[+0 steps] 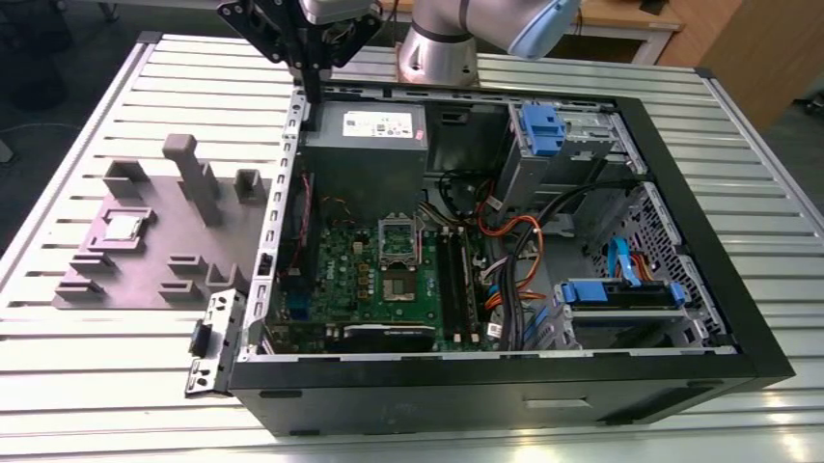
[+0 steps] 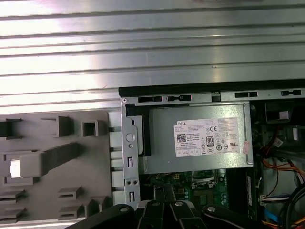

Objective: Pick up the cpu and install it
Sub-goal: 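Reach for the cpu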

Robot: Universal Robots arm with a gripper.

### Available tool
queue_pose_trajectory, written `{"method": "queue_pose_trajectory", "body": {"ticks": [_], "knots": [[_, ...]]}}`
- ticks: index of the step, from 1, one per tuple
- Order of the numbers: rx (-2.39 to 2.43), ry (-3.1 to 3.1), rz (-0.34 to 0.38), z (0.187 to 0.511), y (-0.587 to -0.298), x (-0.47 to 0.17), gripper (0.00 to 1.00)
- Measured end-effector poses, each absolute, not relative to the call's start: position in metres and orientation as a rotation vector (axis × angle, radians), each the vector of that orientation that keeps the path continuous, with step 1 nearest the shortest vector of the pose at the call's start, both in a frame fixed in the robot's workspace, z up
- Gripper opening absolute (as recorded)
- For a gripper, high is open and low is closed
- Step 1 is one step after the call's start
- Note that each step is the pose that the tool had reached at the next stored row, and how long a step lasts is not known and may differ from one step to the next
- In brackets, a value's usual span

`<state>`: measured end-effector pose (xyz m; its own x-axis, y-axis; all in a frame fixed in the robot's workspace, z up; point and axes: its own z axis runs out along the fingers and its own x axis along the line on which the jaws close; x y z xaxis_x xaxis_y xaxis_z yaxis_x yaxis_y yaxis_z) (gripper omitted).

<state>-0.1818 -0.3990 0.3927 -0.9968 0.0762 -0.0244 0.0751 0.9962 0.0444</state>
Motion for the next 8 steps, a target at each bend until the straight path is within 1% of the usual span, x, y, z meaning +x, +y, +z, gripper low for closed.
{"method": "queue_pose_trajectory", "body": {"ticks": [8], "knots": [[0.118,3.113,0.068,0.3926,-0.3990,-0.1837,0.11]]}}
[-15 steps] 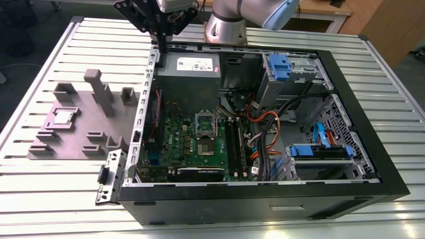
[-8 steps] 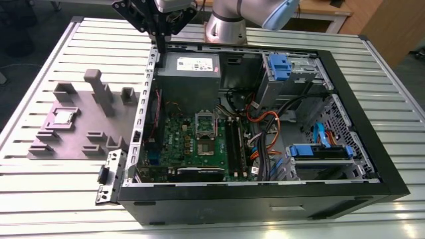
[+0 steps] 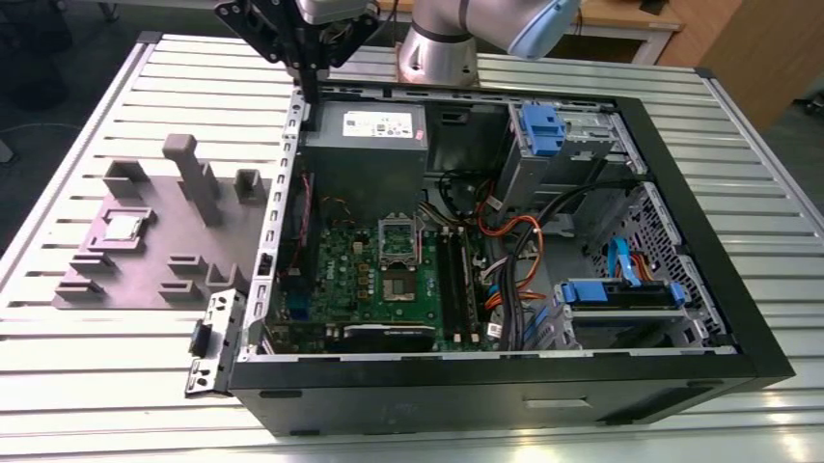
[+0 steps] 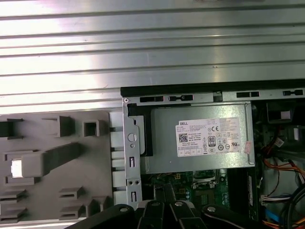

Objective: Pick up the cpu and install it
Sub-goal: 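Reach for the cpu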

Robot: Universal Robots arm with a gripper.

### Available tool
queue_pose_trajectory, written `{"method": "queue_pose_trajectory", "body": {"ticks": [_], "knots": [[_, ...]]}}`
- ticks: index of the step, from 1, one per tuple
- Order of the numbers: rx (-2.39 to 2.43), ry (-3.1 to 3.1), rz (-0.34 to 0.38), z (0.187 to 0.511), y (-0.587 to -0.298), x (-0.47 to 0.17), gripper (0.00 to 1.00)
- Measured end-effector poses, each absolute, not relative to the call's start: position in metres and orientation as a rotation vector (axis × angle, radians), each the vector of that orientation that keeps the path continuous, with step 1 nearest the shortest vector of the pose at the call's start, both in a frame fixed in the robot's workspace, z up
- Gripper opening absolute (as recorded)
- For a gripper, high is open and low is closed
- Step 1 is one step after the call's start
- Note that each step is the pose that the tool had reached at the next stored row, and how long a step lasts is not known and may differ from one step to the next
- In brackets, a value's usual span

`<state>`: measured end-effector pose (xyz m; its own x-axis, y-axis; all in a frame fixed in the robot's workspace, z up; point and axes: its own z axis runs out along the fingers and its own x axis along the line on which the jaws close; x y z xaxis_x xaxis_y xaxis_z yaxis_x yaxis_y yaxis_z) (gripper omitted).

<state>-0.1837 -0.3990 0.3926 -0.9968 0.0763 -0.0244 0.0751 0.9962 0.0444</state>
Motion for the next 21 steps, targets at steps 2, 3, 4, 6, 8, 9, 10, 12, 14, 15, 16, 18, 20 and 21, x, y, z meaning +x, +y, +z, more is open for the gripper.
{"method": "queue_pose_trajectory", "body": {"ticks": [2,3,4,6,8,9,10,12,14,15,16,18,20,21], "knots": [[0.118,3.113,0.068,0.3926,-0.3990,-0.1842,0.11],[0.118,3.113,0.068,0.3926,-0.3990,-0.1845,0.11],[0.118,3.113,0.068,0.3926,-0.3990,-0.1848,0.11],[0.118,3.113,0.068,0.3925,-0.3990,-0.1852,0.11],[0.118,3.113,0.068,0.3925,-0.3990,-0.1857,0.11],[0.118,3.113,0.068,0.3925,-0.3990,-0.1860,0.11],[0.118,3.113,0.068,0.3924,-0.3990,-0.1863,0.11],[0.118,3.113,0.068,0.3924,-0.3990,-0.1867,0.11],[0.118,3.113,0.068,0.3923,-0.3990,-0.1873,0.11],[0.118,3.113,0.068,0.3923,-0.3990,-0.1875,0.11],[0.118,3.113,0.068,0.3923,-0.3990,-0.1877,0.11],[0.118,3.113,0.068,0.3923,-0.3990,-0.1881,0.11],[0.118,3.113,0.068,0.3922,-0.3990,-0.1886,0.11],[0.118,3.113,0.068,0.3922,-0.3990,-0.1888,0.11]]}}
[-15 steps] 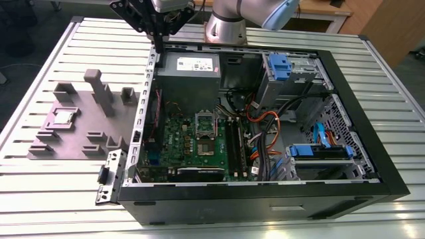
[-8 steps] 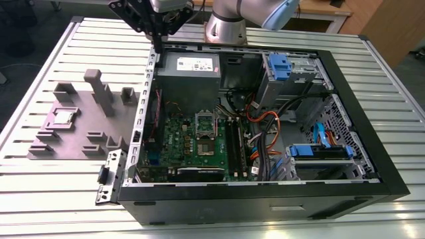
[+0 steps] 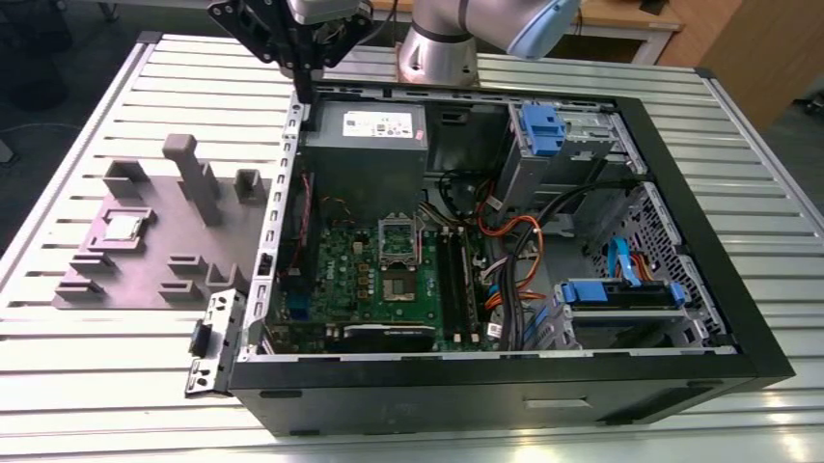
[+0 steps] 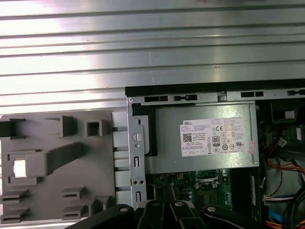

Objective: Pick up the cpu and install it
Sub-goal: 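Reach for the cpu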

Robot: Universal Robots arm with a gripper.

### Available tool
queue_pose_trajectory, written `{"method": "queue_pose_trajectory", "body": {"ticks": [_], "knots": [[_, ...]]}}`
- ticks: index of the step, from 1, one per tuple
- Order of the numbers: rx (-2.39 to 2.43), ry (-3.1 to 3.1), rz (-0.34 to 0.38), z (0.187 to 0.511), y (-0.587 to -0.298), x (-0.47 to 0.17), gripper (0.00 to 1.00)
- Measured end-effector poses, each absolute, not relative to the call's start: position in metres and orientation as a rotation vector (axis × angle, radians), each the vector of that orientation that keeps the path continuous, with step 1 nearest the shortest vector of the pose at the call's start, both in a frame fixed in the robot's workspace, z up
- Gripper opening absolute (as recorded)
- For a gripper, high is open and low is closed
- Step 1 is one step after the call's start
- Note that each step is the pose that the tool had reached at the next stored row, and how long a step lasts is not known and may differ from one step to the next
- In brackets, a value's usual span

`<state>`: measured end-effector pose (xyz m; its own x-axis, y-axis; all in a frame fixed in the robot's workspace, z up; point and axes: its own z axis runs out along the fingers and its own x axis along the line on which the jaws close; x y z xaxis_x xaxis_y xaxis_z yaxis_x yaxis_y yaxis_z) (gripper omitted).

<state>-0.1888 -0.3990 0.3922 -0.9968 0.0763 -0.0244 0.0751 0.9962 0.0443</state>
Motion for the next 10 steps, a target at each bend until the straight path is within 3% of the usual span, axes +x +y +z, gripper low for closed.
{"method": "queue_pose_trajectory", "body": {"ticks": [10], "knots": [[0.118,3.113,0.068,0.3920,-0.3990,-0.1913,0.11]]}}
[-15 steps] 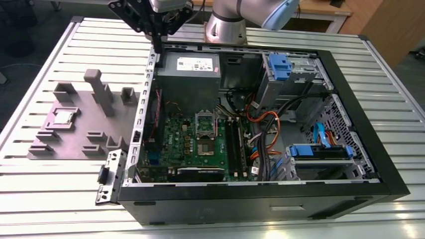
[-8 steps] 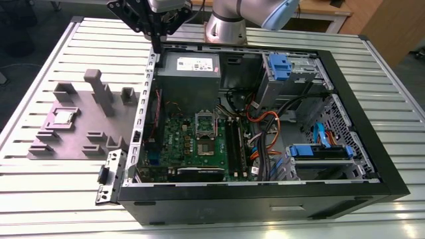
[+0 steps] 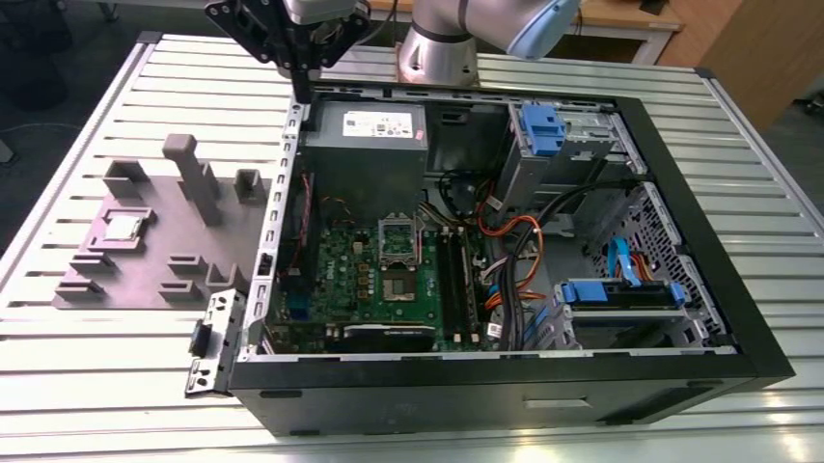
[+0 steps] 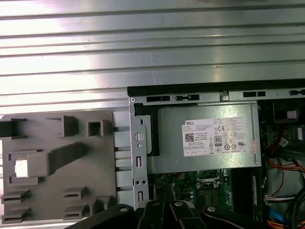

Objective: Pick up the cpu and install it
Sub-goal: 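Reach for the cpu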

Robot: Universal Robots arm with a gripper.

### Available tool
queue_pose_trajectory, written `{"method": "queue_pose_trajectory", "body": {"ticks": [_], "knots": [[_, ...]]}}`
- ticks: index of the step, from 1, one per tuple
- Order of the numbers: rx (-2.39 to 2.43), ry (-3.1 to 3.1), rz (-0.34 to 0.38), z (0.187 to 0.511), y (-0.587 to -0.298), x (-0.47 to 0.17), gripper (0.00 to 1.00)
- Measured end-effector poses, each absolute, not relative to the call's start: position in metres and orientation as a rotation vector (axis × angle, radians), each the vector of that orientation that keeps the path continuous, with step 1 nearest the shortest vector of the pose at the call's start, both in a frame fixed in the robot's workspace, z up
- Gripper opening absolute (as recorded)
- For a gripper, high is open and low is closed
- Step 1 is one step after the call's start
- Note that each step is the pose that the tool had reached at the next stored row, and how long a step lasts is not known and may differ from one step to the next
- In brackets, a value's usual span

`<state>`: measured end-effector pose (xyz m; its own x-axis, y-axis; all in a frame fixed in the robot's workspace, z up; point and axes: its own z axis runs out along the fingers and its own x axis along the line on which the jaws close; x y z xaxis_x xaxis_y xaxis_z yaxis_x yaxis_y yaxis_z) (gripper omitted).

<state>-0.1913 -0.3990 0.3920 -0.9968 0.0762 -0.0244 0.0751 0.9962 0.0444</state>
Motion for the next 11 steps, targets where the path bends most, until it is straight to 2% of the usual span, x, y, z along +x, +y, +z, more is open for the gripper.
{"method": "queue_pose_trajectory", "body": {"ticks": [11], "knots": [[0.118,3.113,0.068,0.3918,-0.3990,-0.1943,0.11]]}}
